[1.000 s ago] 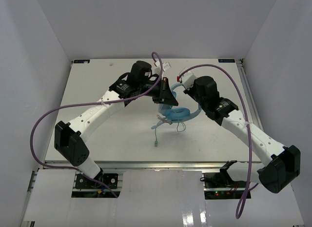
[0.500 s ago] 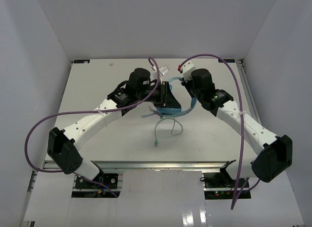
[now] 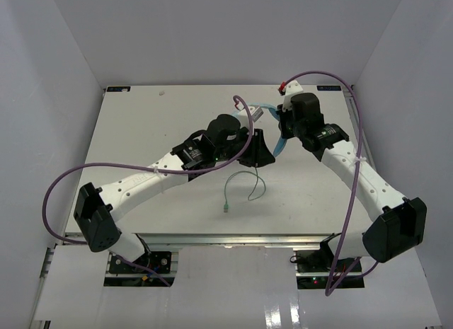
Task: Wrap the headphones
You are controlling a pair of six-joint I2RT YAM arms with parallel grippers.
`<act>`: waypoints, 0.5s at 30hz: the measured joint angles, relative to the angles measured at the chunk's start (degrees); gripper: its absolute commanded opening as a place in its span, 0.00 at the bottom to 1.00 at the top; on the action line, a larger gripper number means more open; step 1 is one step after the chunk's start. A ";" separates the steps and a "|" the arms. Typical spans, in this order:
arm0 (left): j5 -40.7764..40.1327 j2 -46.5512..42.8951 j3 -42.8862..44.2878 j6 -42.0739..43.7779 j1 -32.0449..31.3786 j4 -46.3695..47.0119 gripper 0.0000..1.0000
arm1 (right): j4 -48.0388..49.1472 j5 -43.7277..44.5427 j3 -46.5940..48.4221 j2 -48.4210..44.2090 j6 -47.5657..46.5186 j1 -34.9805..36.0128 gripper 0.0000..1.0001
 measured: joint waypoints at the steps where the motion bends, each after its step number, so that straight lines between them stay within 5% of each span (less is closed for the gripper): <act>1: -0.61 0.47 0.91 0.26 0.19 -0.19 0.42 | -0.32 -0.42 -0.02 -0.15 0.27 -0.04 0.08; 15: -0.87 -0.05 6.17 -1.81 7.19 -2.77 0.42 | 1.25 -0.12 -8.08 -5.38 0.16 1.24 0.08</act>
